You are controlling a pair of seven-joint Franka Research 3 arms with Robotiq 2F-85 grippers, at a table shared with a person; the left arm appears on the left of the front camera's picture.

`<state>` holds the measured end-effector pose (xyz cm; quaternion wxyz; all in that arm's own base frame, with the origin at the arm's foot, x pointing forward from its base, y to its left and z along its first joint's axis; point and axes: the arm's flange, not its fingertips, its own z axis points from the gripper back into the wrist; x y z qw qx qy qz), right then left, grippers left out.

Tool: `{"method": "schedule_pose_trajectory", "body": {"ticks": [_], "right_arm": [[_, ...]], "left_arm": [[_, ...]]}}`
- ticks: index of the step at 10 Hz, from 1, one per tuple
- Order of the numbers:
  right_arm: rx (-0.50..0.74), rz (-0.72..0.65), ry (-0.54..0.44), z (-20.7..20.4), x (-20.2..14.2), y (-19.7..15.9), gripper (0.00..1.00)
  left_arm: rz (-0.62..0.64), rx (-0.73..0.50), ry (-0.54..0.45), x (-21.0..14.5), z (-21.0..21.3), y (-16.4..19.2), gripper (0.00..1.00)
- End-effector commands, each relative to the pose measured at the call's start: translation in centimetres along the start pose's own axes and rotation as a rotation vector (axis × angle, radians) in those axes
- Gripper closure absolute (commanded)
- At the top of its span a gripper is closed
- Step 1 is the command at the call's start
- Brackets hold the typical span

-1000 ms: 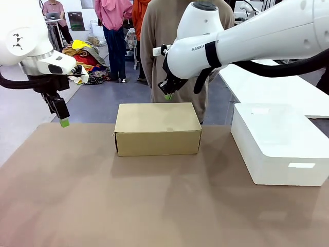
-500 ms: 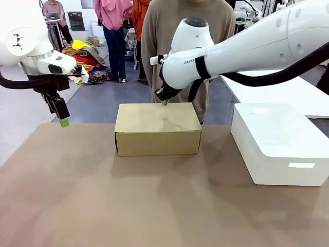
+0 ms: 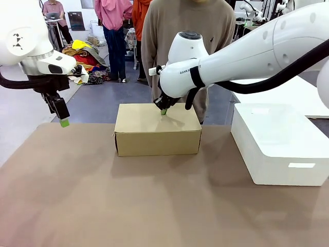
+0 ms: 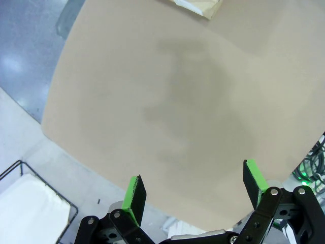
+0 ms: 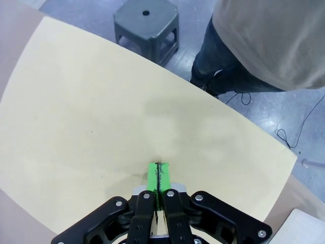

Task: Pack the shoes into the box.
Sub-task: Press down on the lid of the Shoes Box.

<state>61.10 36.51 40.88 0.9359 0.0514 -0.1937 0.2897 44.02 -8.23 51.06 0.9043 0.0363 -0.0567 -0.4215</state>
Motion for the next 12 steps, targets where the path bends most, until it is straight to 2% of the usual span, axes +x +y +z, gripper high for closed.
{"method": "schedule_pose_trajectory", "body": {"ticks": [1,3,6,9,12], "right_arm": [[-0.046,-0.004,0.028,-0.8,0.2,0.1,1.0],[-0.033,0.0,0.031,-0.2,0.3,0.3,1.0],[-0.014,0.024,-0.031,4.8,0.9,0.1,1.0],[0.039,0.086,-0.003,8.5,-1.2,0.4,1.0],[0.07,0.133,0.006,10.4,-3.7,0.9,1.0]], "left_arm": [[-0.018,0.003,0.008,-0.3,0.2,0.3,0.0],[-0.018,0.003,0.008,-0.3,0.2,0.3,0.0],[-0.018,0.003,0.008,-0.3,0.2,0.3,0.0],[-0.018,0.003,0.008,-0.3,0.2,0.3,0.0],[-0.018,0.003,0.008,-0.3,0.2,0.3,0.0]]}}
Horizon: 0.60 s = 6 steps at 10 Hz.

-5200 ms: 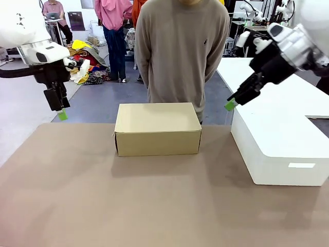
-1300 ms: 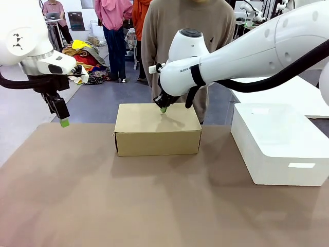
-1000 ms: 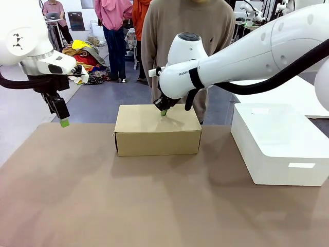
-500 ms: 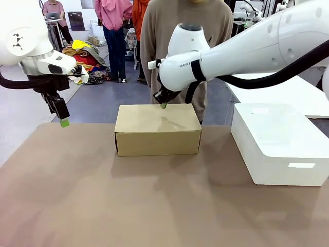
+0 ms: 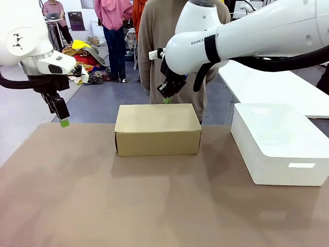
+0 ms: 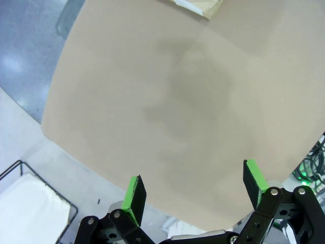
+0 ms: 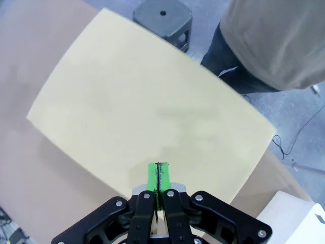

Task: Pack the shoes into the box.
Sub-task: Press down on the lid of the Shoes Box.

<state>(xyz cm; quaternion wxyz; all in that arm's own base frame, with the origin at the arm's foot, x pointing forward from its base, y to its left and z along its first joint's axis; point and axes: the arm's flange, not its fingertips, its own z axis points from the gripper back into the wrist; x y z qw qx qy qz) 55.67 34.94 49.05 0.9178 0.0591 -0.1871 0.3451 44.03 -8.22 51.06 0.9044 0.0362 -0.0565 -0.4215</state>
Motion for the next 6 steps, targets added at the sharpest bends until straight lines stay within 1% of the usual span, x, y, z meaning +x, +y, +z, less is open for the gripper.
{"method": "schedule_pose_trajectory", "body": {"ticks": [1,2,4,6], "right_arm": [[0.028,0.031,-0.005,1.5,-2.9,-0.5,1.0],[0.038,0.037,-0.007,2.2,-3.7,-0.5,1.0],[0.058,0.074,-0.034,4.8,-5.8,0.2,1.0],[0.097,0.142,-0.016,8.0,-9.1,1.3,1.0]], "left_arm": [[-0.018,0.003,0.007,-0.3,0.2,0.3,0.0],[-0.018,0.003,0.007,-0.3,0.2,0.3,0.0],[-0.018,0.003,0.007,-0.3,0.2,0.3,0.0],[-0.018,0.003,0.007,-0.3,0.2,0.3,0.0]]}}
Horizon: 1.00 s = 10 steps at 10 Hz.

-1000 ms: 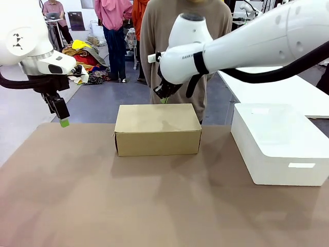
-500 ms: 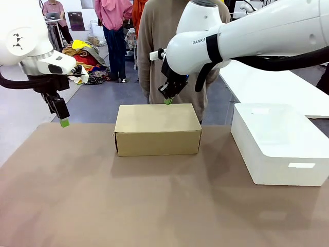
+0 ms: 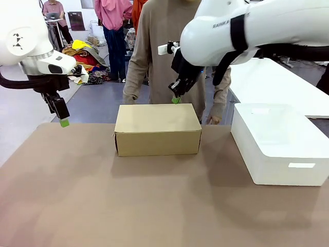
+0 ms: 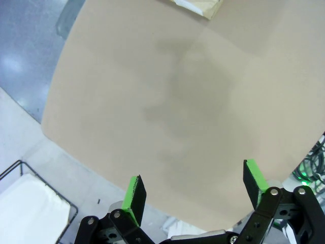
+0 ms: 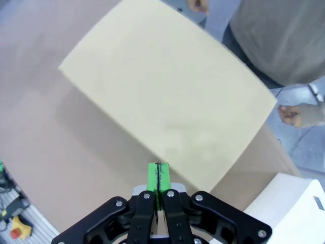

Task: Pack the shoes into the box.
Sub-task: Press down on the lid of the Shoes Box.

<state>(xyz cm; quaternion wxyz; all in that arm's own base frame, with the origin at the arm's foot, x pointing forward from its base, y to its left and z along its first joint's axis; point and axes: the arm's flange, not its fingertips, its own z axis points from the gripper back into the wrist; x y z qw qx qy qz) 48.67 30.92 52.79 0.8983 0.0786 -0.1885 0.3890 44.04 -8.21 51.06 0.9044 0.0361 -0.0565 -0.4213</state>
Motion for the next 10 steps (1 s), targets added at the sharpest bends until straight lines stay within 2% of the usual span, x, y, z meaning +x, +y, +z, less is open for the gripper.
{"method": "schedule_pose_trajectory", "body": {"ticks": [1,2,6,7,10], "right_arm": [[0.07,0.079,0.015,2.6,-4.9,0.7,1.0],[0.078,0.086,0.027,3.3,-6.5,1.2,0.84],[0.089,0.089,0.114,4.9,-11.8,3.0,0.05],[0.091,0.085,0.128,5.1,-12.7,3.3,0.0],[0.081,0.074,0.175,5.0,-15.7,4.2,0.0]], "left_arm": [[-0.018,0.003,0.007,-0.3,0.2,0.3,0.0],[-0.018,0.003,0.007,-0.3,0.2,0.3,0.0],[-0.018,0.003,0.007,-0.3,0.2,0.3,0.0],[-0.018,0.003,0.007,-0.3,0.2,0.3,0.0],[-0.018,0.003,0.007,-0.3,0.2,0.3,0.0]]}}
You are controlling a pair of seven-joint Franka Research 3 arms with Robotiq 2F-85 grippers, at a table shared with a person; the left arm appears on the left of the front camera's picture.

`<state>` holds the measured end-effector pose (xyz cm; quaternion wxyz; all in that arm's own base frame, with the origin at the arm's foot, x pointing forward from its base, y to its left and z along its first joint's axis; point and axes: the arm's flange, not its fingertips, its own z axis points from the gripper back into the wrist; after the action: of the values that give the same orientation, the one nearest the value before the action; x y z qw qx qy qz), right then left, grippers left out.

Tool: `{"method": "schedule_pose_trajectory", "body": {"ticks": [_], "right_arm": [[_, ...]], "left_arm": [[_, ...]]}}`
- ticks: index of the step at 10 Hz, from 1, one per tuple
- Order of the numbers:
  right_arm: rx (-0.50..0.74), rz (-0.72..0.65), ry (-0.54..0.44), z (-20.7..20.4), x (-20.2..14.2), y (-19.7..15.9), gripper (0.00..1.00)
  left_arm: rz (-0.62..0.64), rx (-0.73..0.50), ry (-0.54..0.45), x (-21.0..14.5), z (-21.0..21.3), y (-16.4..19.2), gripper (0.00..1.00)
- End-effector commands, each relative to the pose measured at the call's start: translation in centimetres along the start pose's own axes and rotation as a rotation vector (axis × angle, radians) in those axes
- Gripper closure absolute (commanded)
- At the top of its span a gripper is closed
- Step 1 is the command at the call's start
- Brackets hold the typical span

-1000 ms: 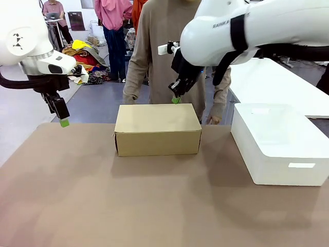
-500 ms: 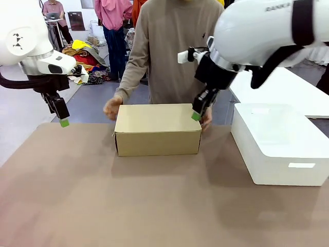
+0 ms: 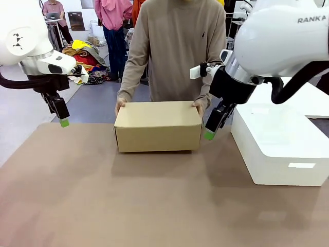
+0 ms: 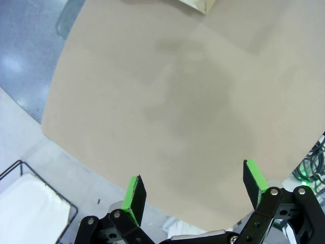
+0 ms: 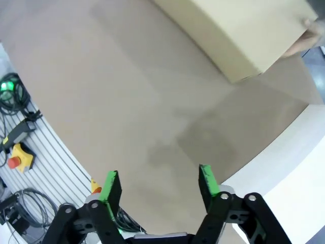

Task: Pack the shoes into the box.
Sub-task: Press down on the lid of the Shoes Box.

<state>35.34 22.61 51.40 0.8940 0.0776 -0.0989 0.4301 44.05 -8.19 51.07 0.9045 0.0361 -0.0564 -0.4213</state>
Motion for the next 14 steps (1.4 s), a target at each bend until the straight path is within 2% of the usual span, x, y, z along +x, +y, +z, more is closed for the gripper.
{"method": "schedule_pose_trajectory", "body": {"ticks": [1,6,7,8,14], "right_arm": [[-0.011,0.003,0.019,-0.2,-2.0,0.4,0.0],[-0.026,-0.042,0.041,-2.0,-2.8,-1.0,0.0],[-0.027,-0.057,0.018,-2.3,-2.7,-1.2,0.0],[-0.007,-0.026,0.042,-1.5,-2.8,-0.8,0.0],[-0.007,-0.026,0.042,-1.5,-2.8,-0.8,0.0]], "left_arm": [[-0.018,0.004,0.007,-0.3,0.2,0.3,0.0],[-0.018,0.004,0.007,-0.3,0.2,0.3,0.0],[-0.018,0.004,0.007,-0.3,0.2,0.3,0.0],[-0.018,0.004,0.007,-0.3,0.2,0.3,0.0],[-0.018,0.004,0.007,-0.3,0.2,0.3,0.0]]}}
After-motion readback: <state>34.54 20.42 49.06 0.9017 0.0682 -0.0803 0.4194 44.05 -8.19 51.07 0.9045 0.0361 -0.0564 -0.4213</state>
